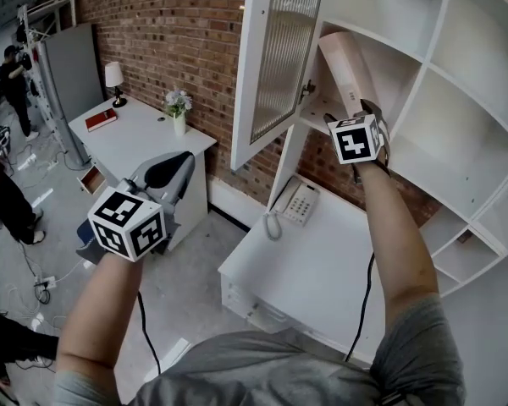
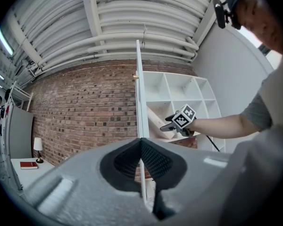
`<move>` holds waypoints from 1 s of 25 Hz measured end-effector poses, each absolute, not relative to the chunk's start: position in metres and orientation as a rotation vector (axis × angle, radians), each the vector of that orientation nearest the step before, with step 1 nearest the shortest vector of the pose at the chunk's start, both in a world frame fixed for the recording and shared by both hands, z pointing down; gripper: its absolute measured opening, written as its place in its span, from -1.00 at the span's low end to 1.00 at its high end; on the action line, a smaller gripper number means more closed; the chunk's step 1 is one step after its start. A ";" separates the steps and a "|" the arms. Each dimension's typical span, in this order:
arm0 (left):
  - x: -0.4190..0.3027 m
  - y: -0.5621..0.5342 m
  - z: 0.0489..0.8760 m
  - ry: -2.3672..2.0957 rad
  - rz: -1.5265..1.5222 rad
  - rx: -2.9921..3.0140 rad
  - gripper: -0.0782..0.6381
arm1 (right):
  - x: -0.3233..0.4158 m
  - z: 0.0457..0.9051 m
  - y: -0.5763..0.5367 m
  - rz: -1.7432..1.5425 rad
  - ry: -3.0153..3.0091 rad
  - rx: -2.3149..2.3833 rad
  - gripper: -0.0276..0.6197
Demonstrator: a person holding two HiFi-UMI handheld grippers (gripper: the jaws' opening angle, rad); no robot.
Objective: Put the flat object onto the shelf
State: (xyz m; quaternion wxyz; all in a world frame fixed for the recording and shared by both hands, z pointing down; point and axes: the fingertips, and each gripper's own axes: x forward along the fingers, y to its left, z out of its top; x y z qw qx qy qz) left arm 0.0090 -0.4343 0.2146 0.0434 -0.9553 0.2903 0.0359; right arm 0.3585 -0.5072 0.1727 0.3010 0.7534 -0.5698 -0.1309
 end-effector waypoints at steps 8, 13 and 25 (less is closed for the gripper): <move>0.010 -0.410 0.256 0.947 0.067 -2.942 -0.79 | 0.303 0.233 -0.450 -0.263 -1.817 1.804 0.17; 0.015 -0.396 0.296 0.983 0.043 -2.993 -0.79 | 0.285 0.281 -0.422 -0.196 -1.955 1.698 0.07; 0.029 -0.375 0.405 1.040 -0.058 -3.153 -0.79 | 0.219 0.407 -0.360 -0.007 -2.312 1.392 -0.26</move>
